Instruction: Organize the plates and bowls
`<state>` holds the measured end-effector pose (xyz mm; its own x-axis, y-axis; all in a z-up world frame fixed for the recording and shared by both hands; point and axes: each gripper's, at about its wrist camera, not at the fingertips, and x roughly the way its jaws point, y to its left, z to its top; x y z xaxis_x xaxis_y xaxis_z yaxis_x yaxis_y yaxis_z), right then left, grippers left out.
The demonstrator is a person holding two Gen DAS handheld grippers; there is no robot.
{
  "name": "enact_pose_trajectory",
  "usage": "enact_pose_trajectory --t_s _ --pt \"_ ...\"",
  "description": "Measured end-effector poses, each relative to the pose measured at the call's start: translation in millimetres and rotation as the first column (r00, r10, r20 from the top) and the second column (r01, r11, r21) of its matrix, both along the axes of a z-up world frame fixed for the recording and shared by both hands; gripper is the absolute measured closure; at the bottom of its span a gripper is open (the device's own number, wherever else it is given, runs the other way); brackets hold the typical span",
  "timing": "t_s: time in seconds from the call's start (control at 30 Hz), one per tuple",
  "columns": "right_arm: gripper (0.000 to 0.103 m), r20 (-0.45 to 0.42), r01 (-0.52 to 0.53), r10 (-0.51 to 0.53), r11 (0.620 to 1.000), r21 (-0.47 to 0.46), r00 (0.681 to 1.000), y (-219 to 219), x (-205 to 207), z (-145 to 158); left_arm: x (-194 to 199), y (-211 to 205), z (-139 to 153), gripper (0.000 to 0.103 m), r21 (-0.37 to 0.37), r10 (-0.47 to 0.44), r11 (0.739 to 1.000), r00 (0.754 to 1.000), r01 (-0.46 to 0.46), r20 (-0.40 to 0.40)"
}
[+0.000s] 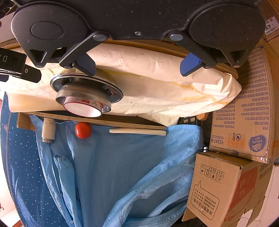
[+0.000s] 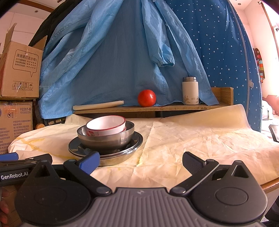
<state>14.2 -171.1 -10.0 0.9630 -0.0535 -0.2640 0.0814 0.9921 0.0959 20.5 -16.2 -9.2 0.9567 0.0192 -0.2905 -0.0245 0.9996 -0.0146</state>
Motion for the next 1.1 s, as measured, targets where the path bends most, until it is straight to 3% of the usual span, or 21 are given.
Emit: enact_pose_trajectory --t_s 1.1 --pt "0.0 -0.004 -0.002 0.002 1.0 0.0 1.0 1.1 -0.5 -3.5 0.7 1.2 -1.5 0.001 -0.005 0.007 1.0 1.0 -0.007 -0.03"
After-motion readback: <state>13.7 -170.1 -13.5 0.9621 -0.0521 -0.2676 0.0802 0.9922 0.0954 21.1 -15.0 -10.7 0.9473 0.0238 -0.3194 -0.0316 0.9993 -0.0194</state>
